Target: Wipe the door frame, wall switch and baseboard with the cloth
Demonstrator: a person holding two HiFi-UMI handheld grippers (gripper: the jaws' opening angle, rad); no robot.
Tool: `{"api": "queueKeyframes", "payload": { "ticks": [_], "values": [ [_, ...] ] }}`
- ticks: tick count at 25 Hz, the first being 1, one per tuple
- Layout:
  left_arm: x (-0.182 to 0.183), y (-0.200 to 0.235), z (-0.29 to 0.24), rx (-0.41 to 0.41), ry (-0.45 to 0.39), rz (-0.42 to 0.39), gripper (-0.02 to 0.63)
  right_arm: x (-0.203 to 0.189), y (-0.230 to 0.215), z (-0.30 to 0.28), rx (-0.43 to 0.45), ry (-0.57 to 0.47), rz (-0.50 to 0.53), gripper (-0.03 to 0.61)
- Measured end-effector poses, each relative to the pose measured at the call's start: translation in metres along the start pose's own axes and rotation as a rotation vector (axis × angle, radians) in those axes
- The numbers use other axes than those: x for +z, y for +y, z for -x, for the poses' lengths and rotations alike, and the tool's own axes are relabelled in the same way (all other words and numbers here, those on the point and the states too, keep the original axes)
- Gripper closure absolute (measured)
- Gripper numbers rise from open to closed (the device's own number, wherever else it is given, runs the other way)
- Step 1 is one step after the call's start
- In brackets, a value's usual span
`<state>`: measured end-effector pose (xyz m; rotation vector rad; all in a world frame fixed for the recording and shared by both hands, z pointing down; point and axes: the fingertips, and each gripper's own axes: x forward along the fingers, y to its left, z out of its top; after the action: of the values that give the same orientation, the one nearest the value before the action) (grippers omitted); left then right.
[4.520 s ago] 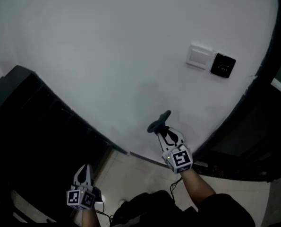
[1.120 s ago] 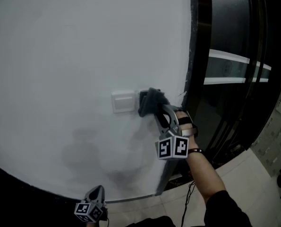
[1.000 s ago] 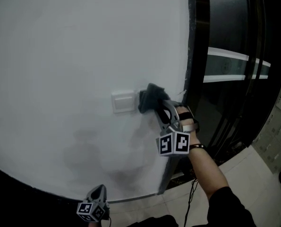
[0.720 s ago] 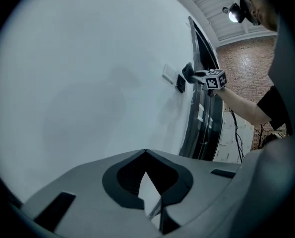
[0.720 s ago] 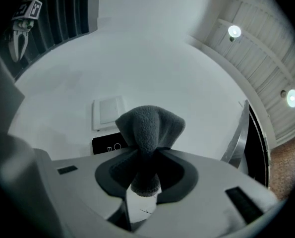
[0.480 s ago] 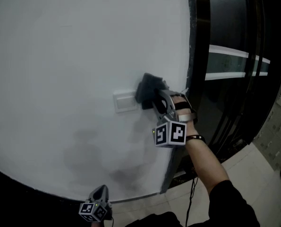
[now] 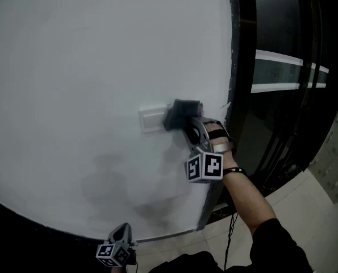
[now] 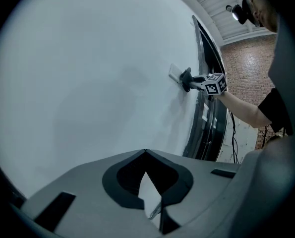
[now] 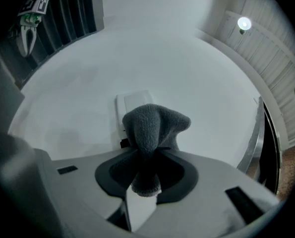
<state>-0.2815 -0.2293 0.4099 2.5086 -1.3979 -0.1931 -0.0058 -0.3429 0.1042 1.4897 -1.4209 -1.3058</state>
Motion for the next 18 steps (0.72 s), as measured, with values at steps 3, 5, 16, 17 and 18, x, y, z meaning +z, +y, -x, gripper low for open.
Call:
{"api": "queueKeyframes", "payload": {
  "ticks": [3, 5, 16, 17, 18],
  "values": [
    [0.001, -0.003, -0.003, -0.009, -0.011, -0.001, 0.623, -0.005, 0.008, 0.002, 0.011, -0.001, -0.008, 0.483],
    [0.002, -0.004, -0.002, -0.006, -0.017, -0.003, 0.623, -0.008, 0.014, 0.004, 0.023, 0.000, -0.008, 0.483],
    [-0.006, -0.008, -0.001, 0.024, 0.018, -0.019, 0.623, 0.000, 0.032, 0.013, 0.049, -0.040, -0.029, 0.483],
    [-0.005, -0.008, -0.002, 0.022, 0.015, -0.020, 0.623, 0.006, 0.026, 0.016, 0.027, -0.068, -0.045, 0.483],
    [-0.003, -0.009, -0.001, 0.020, 0.010, -0.021, 0.623, 0.013, 0.020, 0.019, 0.004, -0.093, -0.056, 0.483]
  ]
}}
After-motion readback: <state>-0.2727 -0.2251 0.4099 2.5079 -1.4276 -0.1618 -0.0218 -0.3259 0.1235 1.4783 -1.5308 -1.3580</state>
